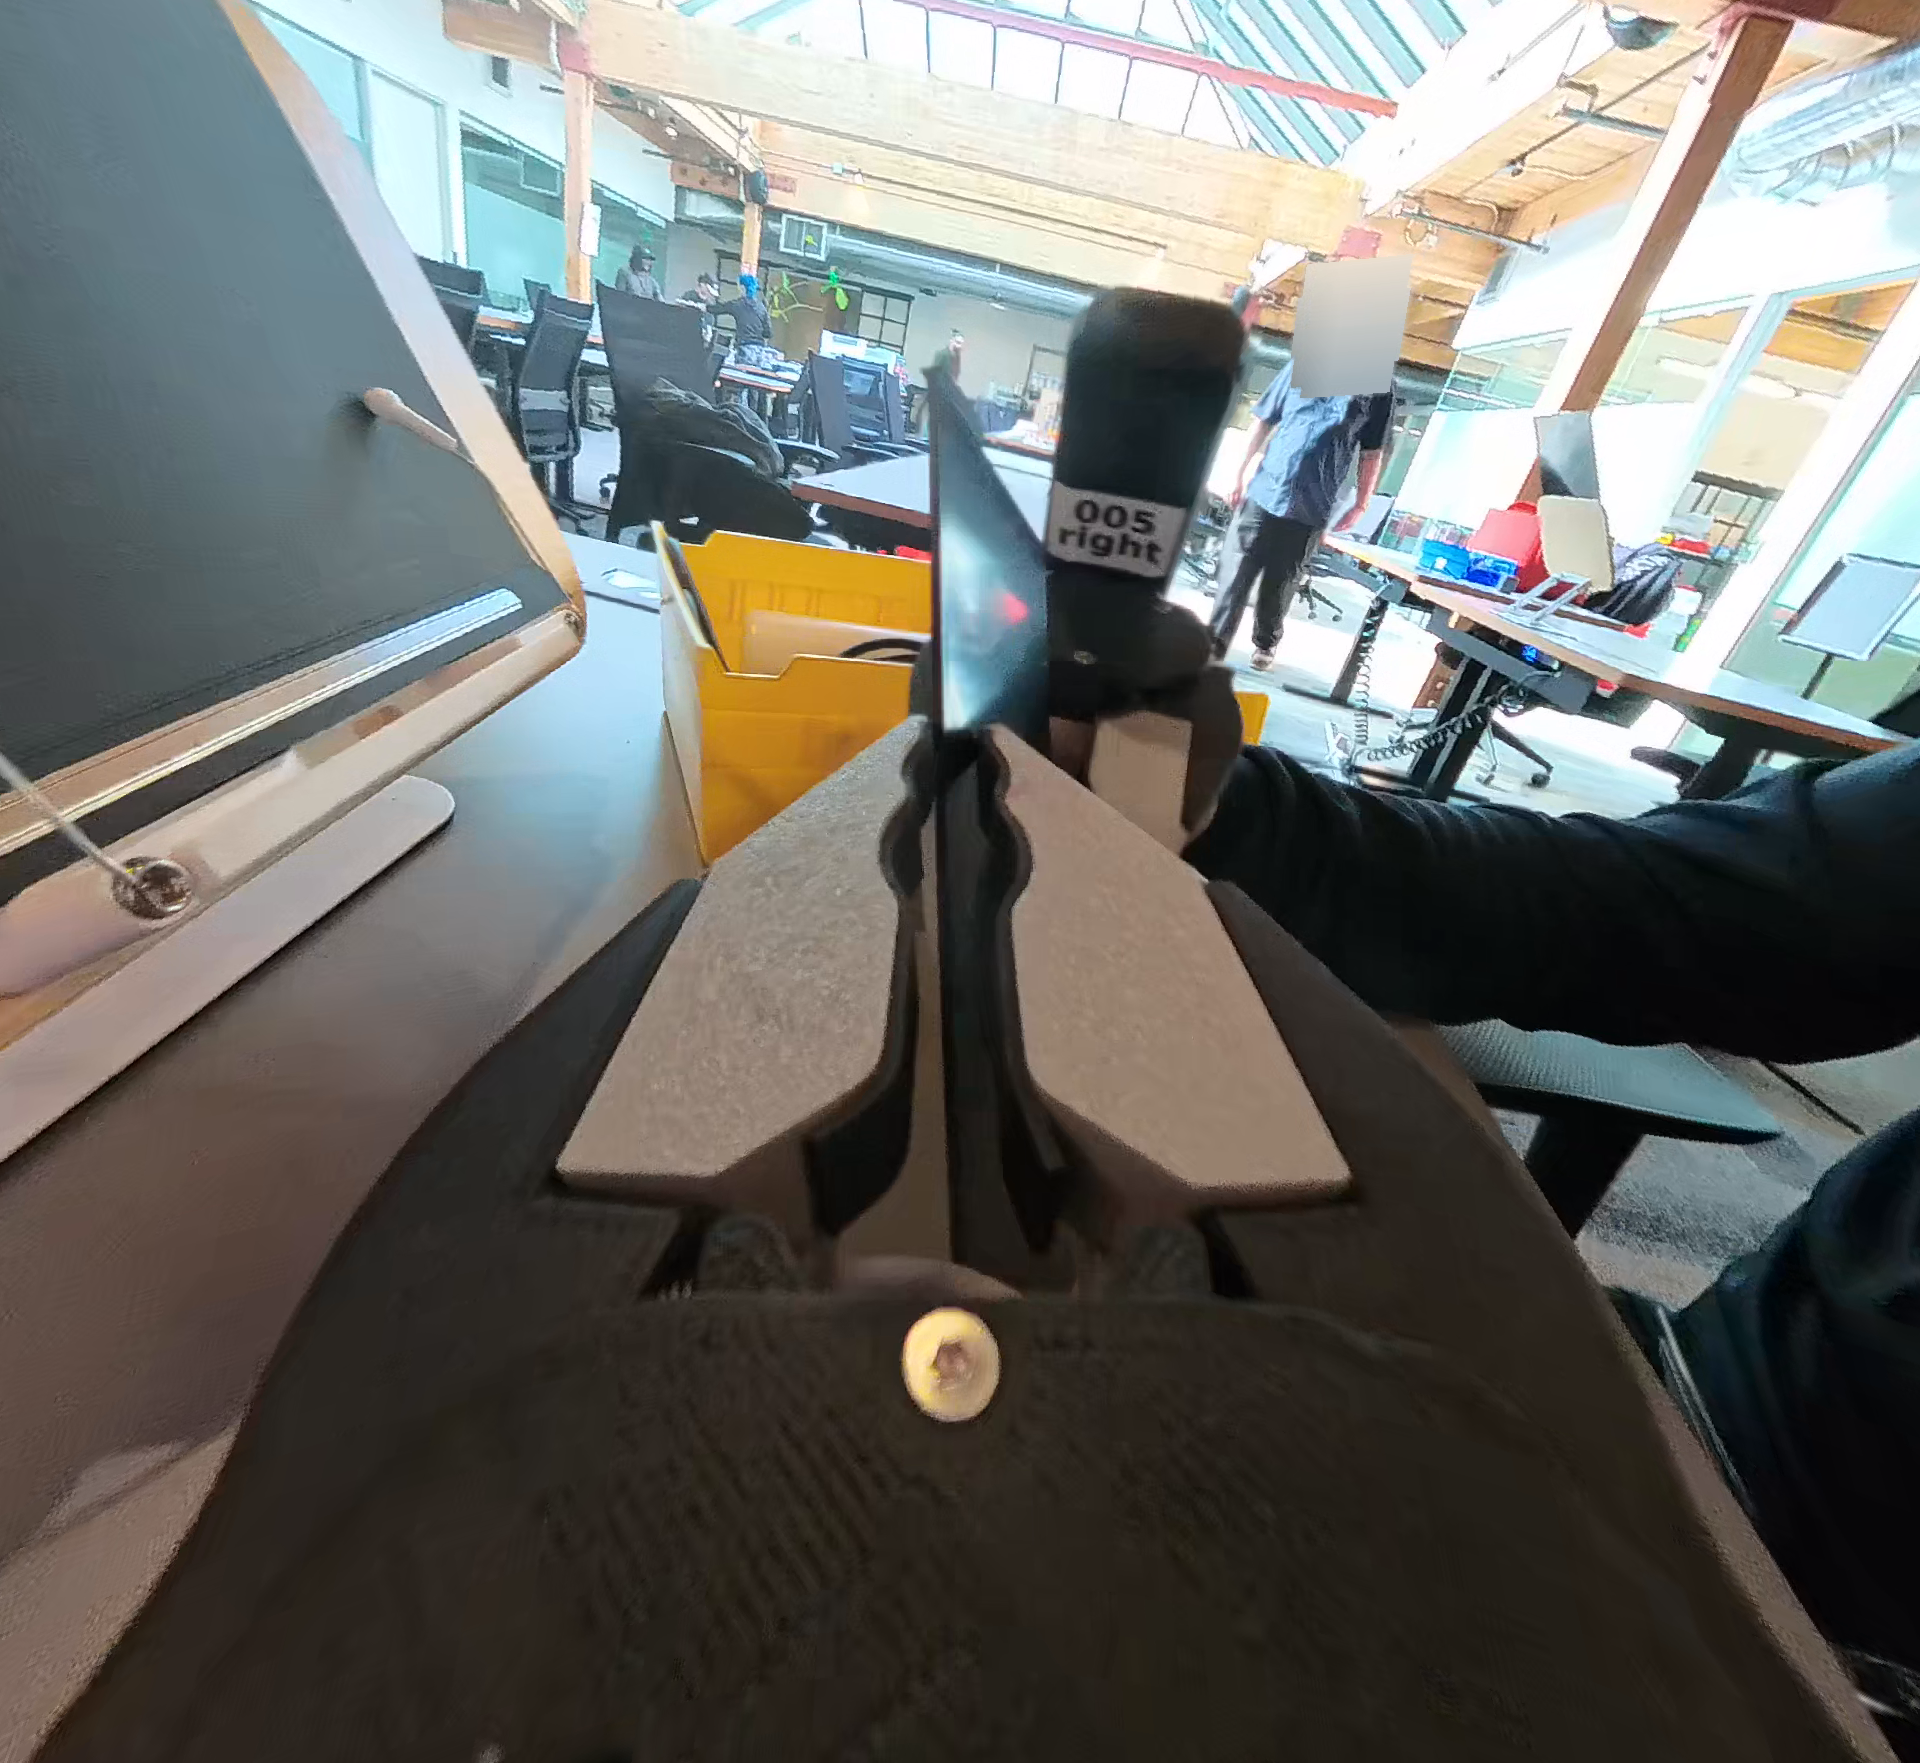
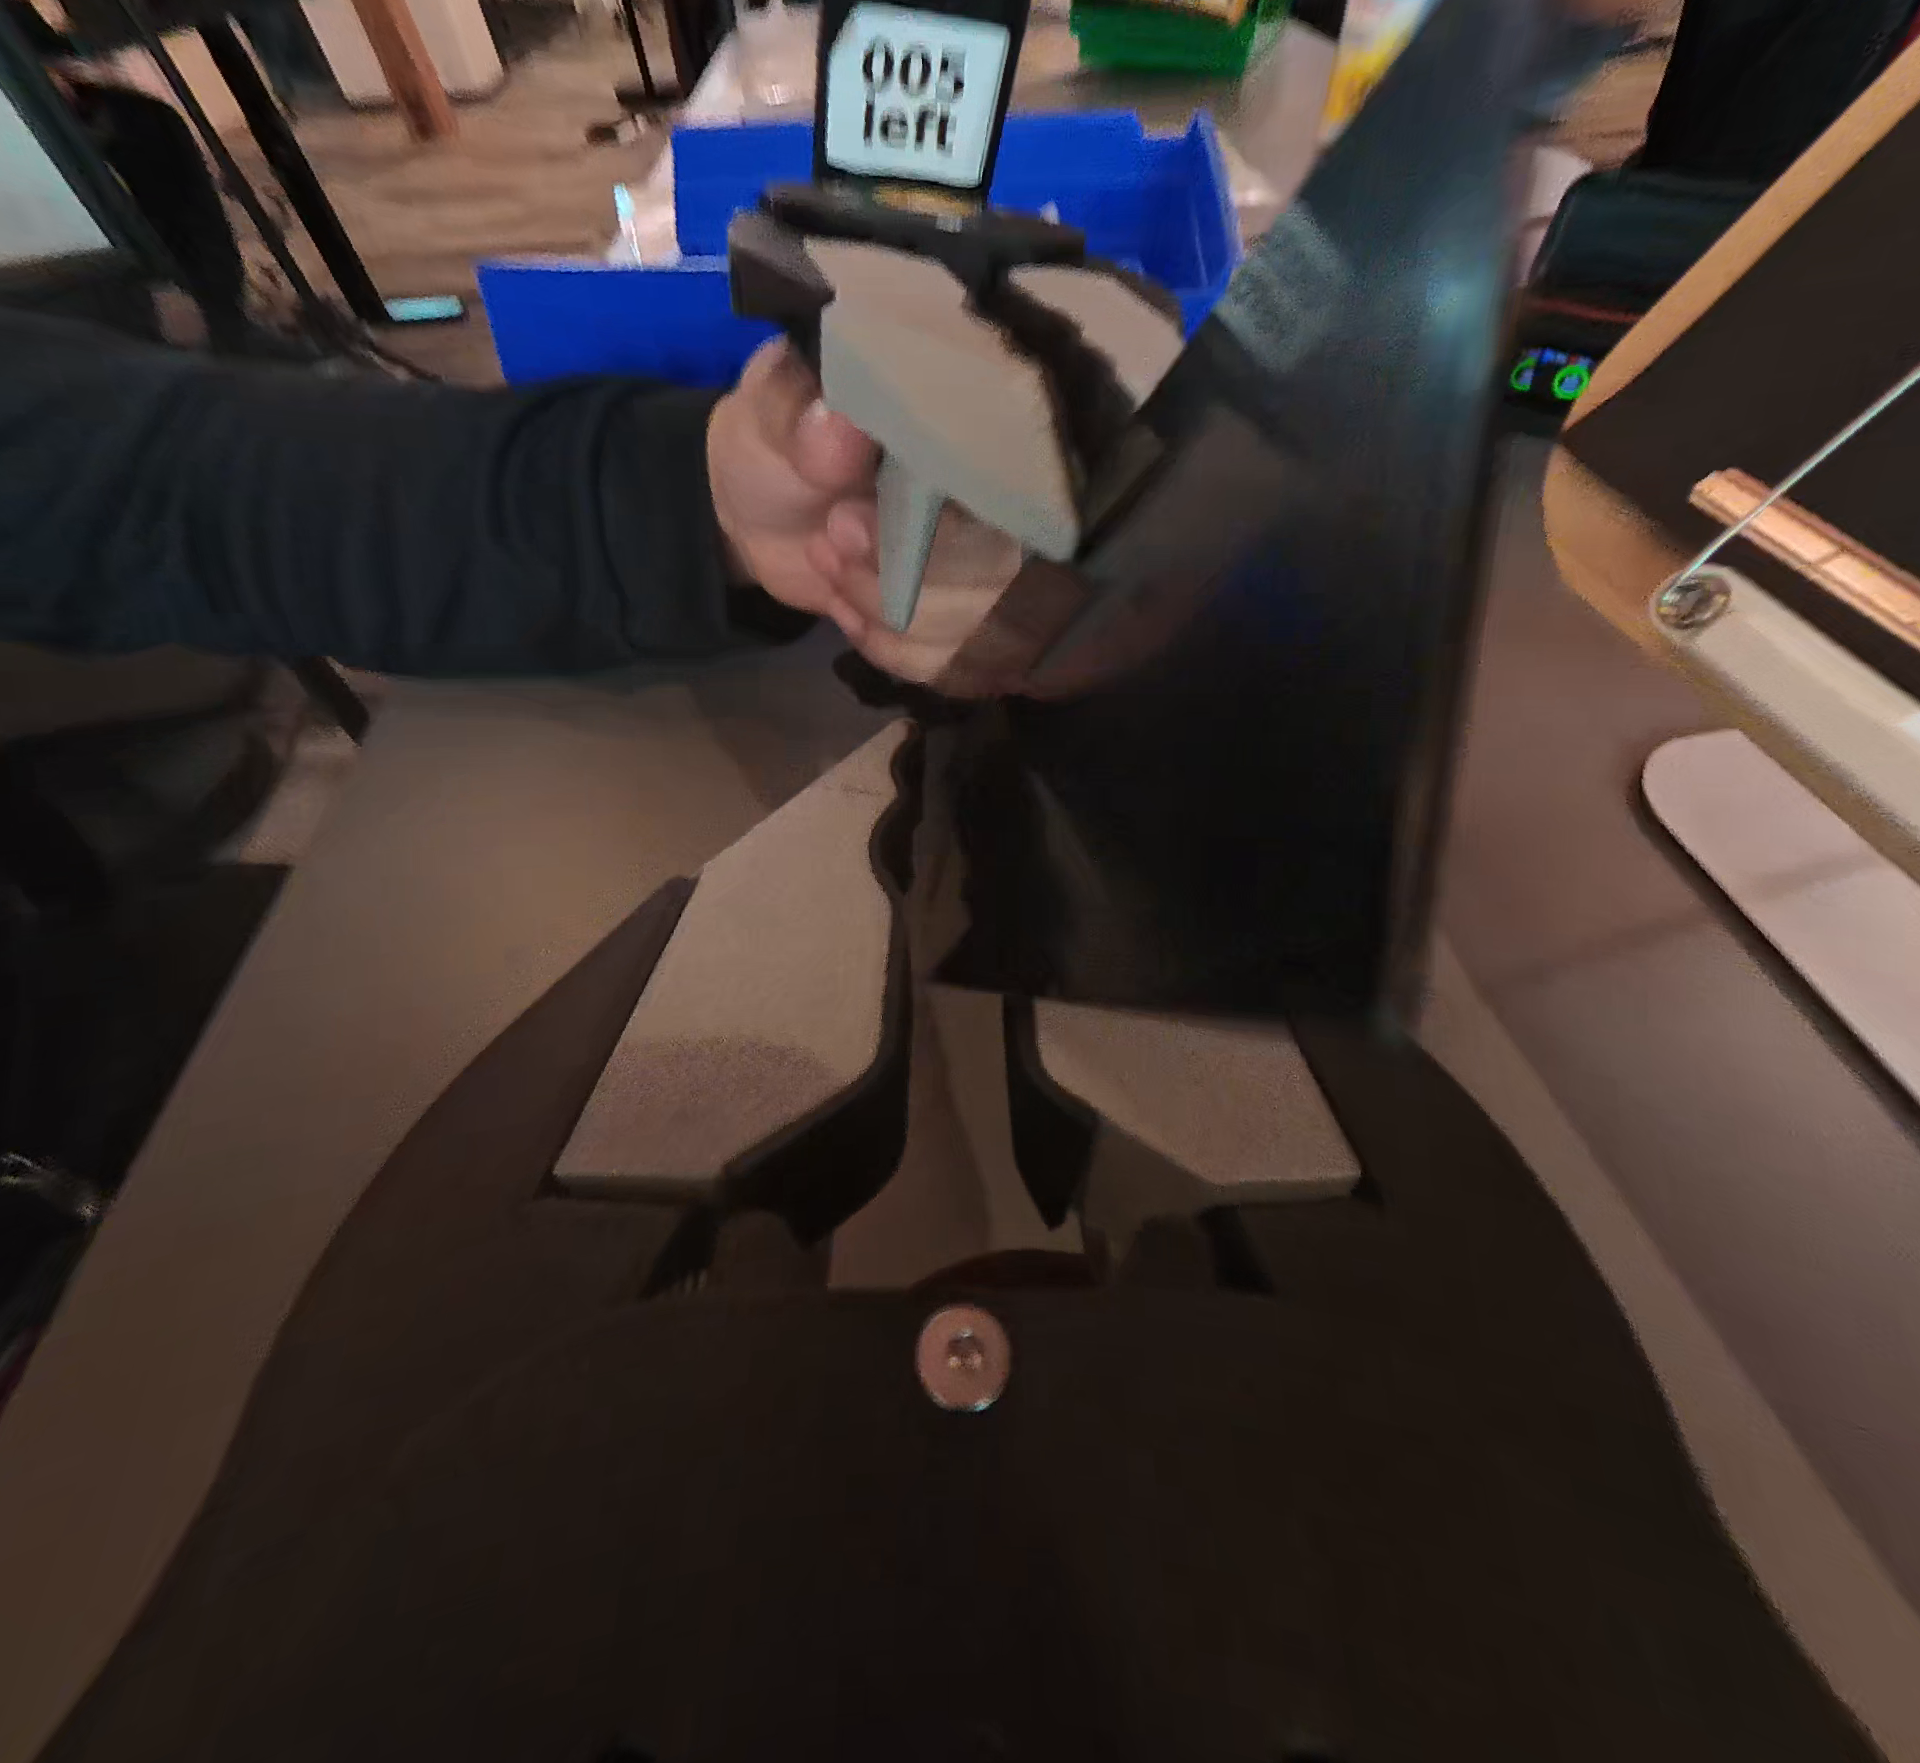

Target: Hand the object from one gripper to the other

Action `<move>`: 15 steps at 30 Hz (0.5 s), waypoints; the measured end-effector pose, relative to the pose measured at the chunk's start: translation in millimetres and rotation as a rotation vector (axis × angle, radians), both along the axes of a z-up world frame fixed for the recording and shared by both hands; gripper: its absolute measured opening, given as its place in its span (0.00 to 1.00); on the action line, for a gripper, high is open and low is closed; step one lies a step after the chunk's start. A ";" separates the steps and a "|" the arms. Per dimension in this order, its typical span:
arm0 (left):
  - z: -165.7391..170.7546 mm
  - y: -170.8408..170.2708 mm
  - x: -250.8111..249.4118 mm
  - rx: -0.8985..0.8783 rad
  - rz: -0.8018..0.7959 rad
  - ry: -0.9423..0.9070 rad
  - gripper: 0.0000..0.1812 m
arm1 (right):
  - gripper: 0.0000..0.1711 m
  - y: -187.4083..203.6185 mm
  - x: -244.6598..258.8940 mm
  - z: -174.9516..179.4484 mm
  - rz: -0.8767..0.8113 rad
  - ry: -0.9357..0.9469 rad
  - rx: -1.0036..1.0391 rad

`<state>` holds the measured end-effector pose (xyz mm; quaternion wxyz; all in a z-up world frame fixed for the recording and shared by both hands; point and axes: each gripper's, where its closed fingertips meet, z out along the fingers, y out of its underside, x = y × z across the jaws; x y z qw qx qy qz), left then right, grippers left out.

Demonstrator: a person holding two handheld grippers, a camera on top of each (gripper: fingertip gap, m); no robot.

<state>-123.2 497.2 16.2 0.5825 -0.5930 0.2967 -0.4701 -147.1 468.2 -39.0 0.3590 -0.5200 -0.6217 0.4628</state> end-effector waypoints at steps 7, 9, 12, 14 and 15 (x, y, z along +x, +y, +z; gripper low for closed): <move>5.8 0.7 -7.7 0.011 0.018 -0.006 0.04 | 0.03 5.5 -11.7 -0.1 -0.084 0.022 0.149; 10.5 1.4 -9.6 0.027 0.041 -0.013 0.09 | 0.02 14.7 -10.6 4.5 -0.151 0.042 0.257; 18.4 3.5 -17.2 -0.003 0.072 -0.047 0.18 | 0.00 42.2 -1.3 19.8 -0.352 0.069 0.507; 20.7 7.8 -25.1 -0.084 0.087 -0.094 0.17 | 0.00 64.4 11.7 34.4 -0.529 0.072 0.757; 22.0 8.1 -27.6 -0.138 0.068 -0.127 0.19 | 0.00 73.8 18.5 40.9 -0.609 0.055 0.913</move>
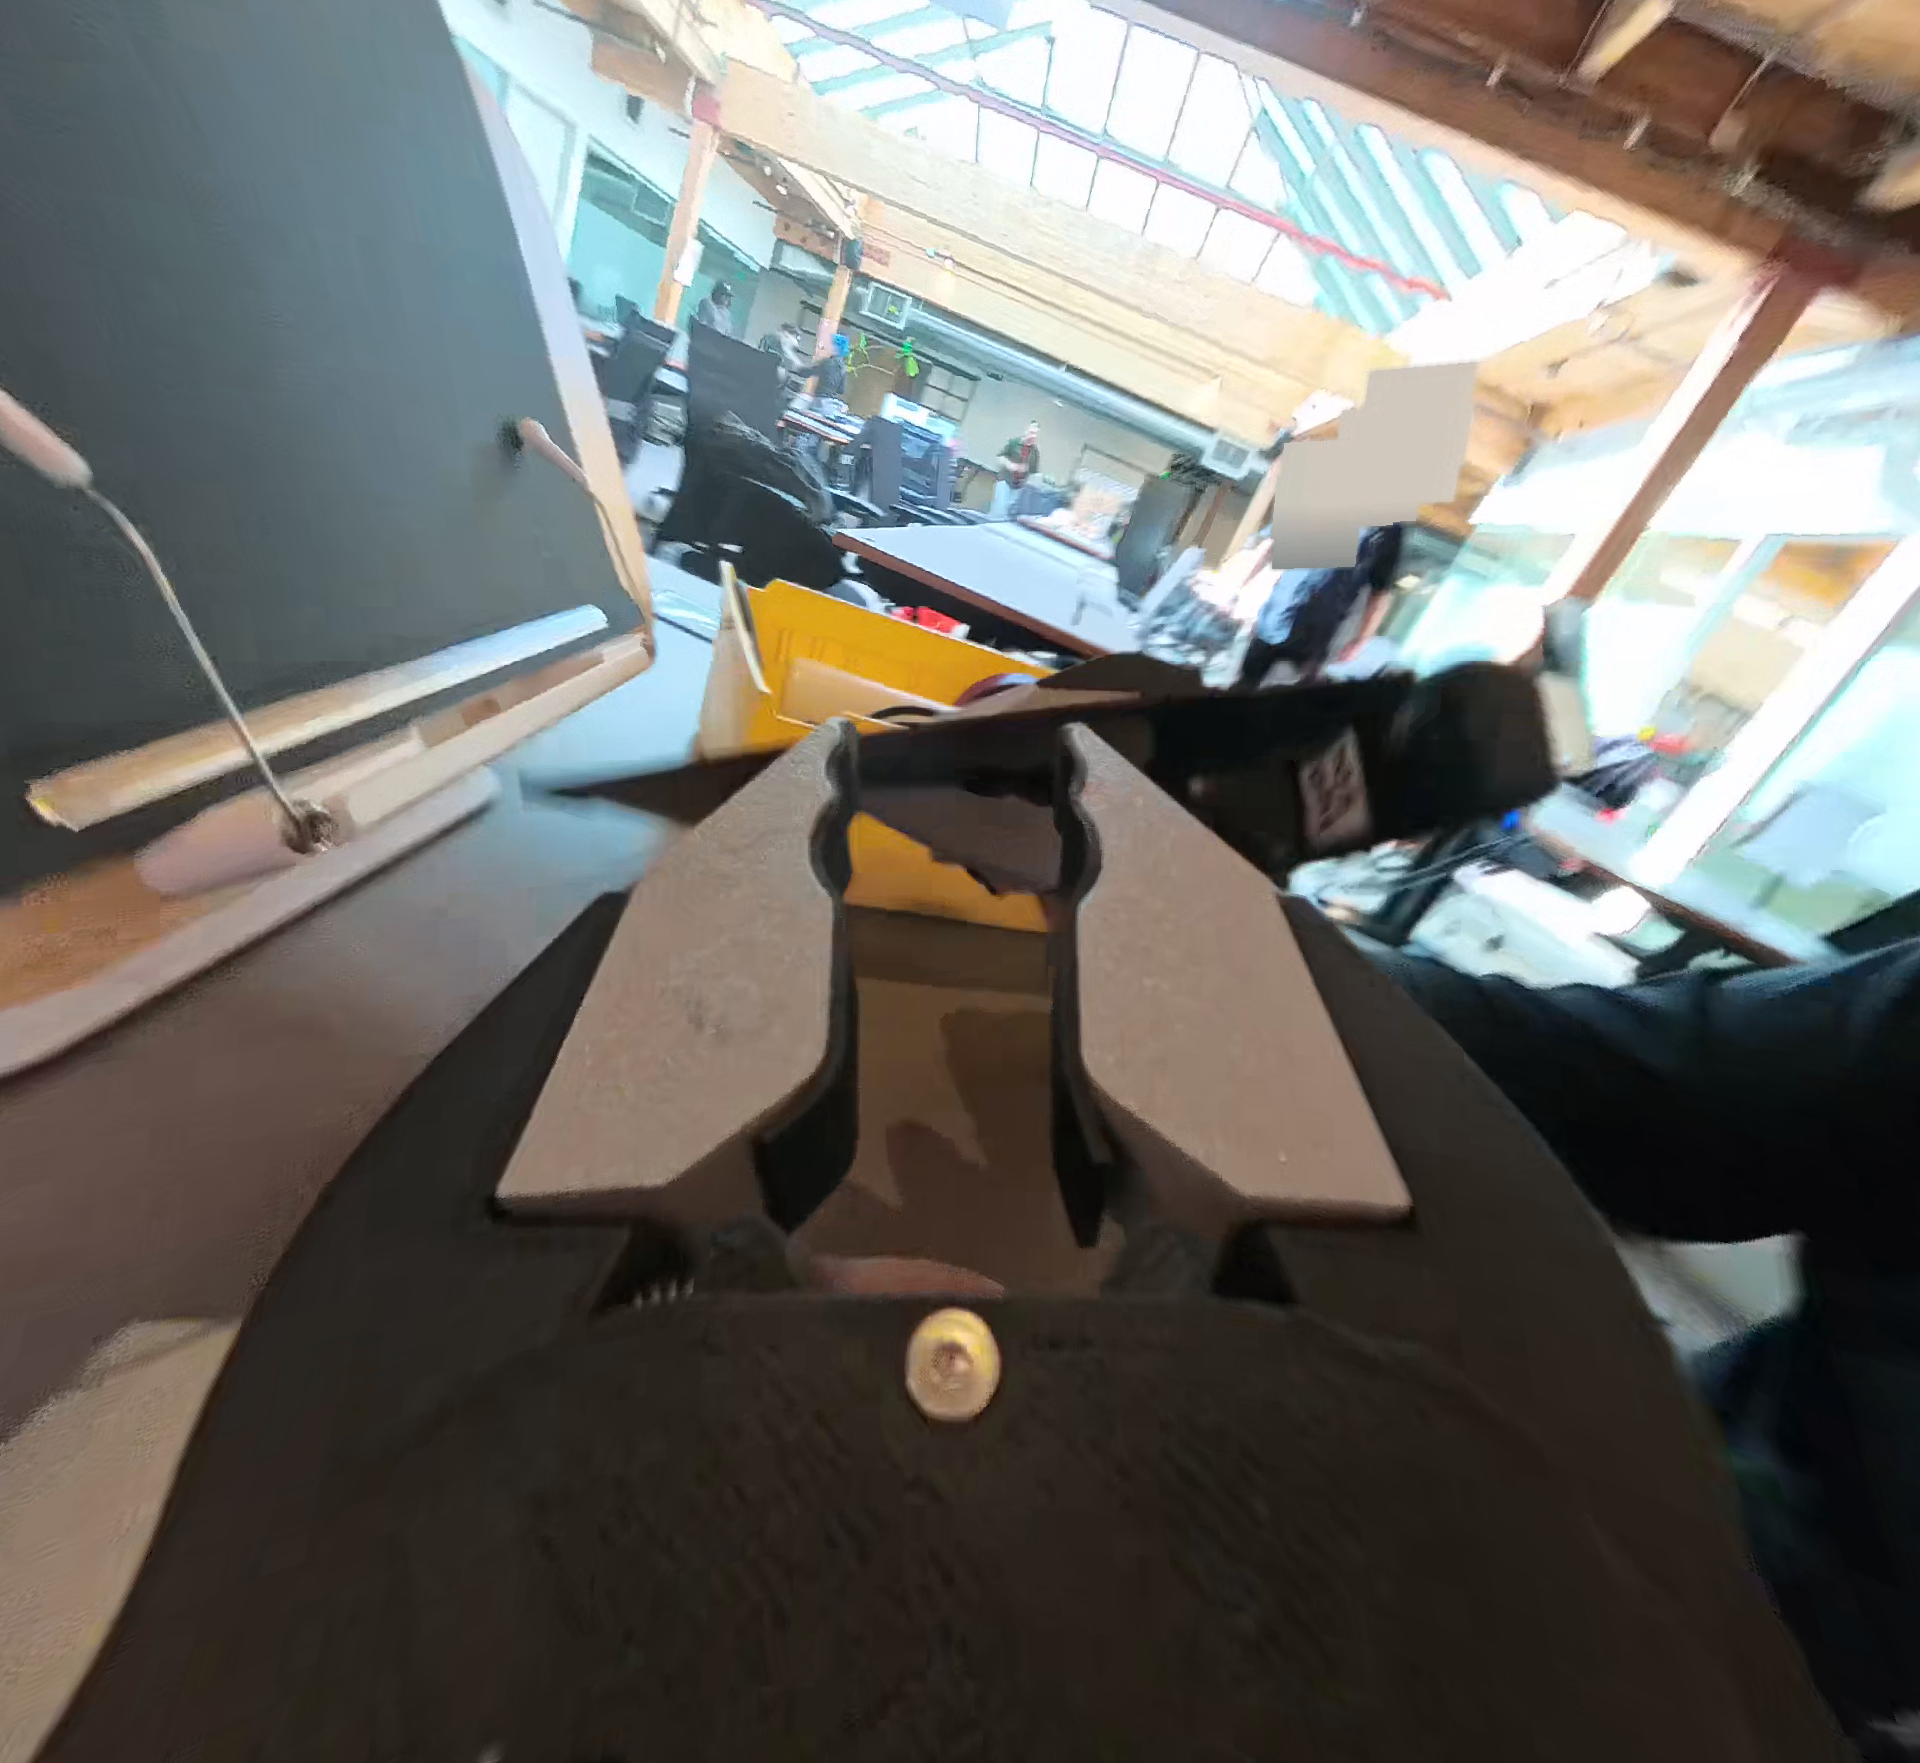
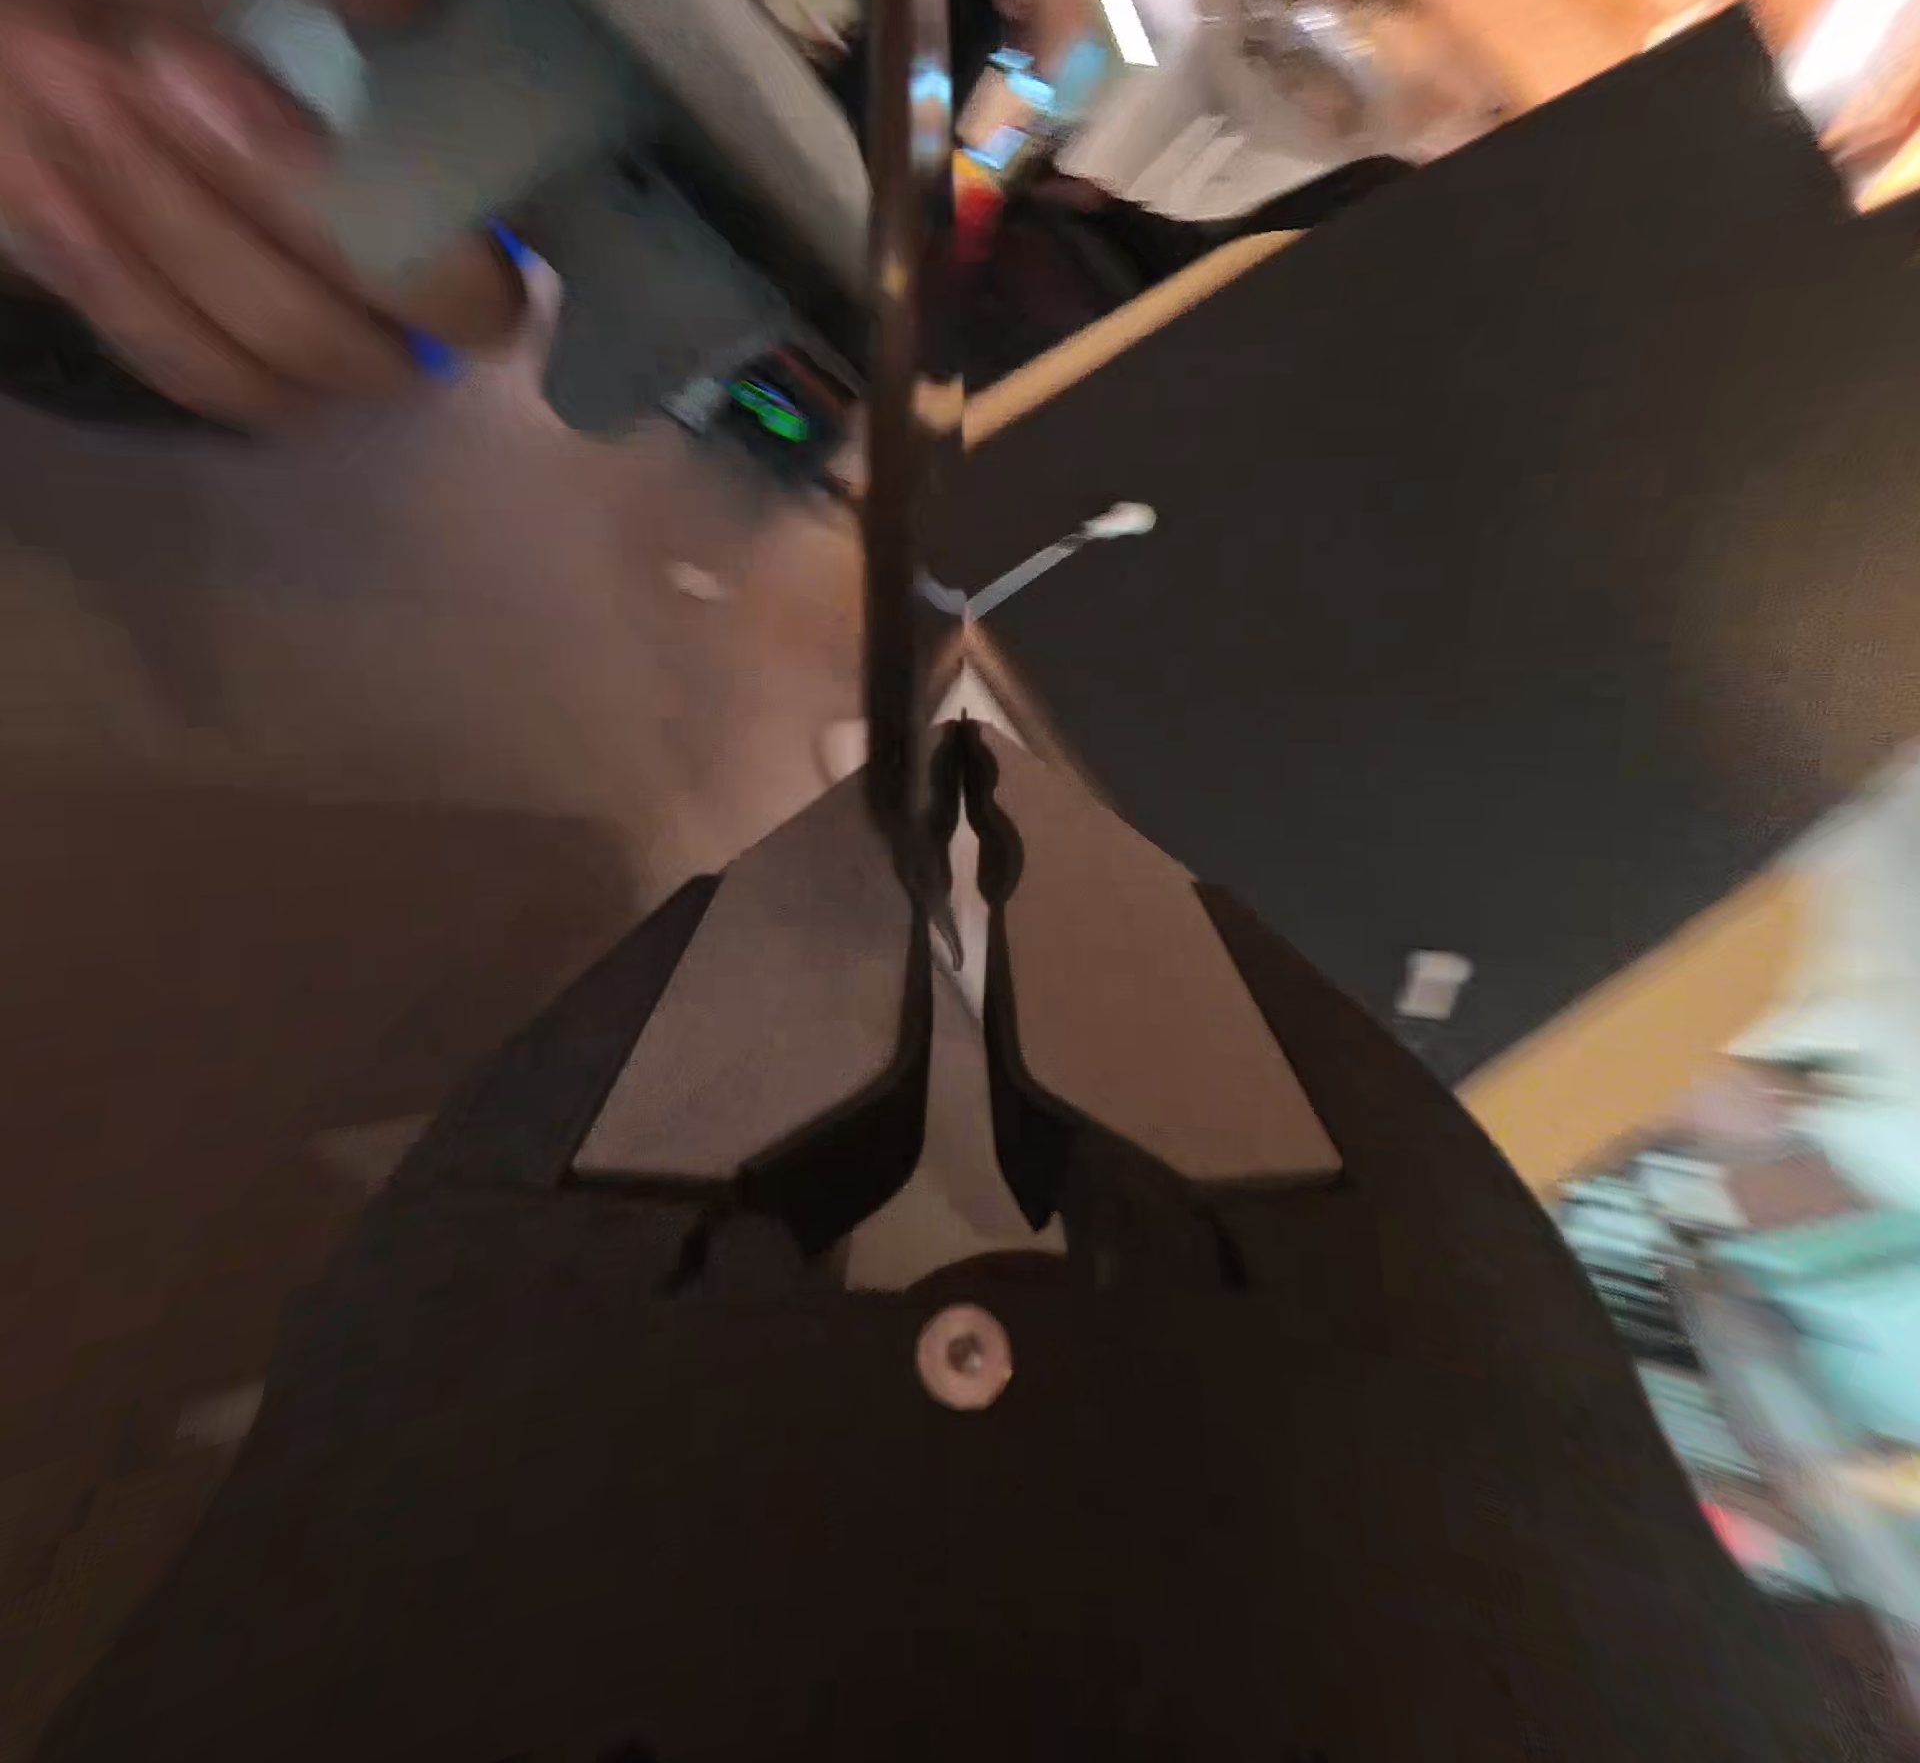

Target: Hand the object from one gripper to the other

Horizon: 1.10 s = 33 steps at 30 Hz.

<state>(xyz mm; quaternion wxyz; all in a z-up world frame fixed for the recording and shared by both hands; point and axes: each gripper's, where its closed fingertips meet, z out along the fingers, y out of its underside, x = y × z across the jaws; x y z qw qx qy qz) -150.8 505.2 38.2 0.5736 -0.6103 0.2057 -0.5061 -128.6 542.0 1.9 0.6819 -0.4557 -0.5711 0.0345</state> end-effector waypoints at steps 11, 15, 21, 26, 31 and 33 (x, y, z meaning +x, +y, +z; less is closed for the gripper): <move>-52.0 -22.7 29.3 -0.291 -0.268 0.147 0.10 | 0.00 5.4 -9.7 -12.3 -0.177 -0.320 0.632; -59.5 -1.4 17.6 -0.116 -0.037 0.375 0.03 | 0.40 10.0 -5.0 -27.0 -0.117 -0.274 0.443; -56.6 21.0 -15.7 0.332 0.388 0.915 0.00 | 0.36 -4.2 16.5 -34.3 0.114 -0.072 -0.170; -28.8 14.8 -7.0 0.730 0.619 1.083 0.00 | 0.42 -17.3 7.2 -15.3 0.257 0.212 -0.603; -30.0 18.0 2.0 0.999 0.798 1.442 0.00 | 0.41 -30.7 -10.1 8.1 0.372 0.474 -0.936; -32.7 15.8 13.1 1.139 0.823 1.541 0.00 | 0.35 -25.4 -12.6 11.1 0.364 0.555 -1.046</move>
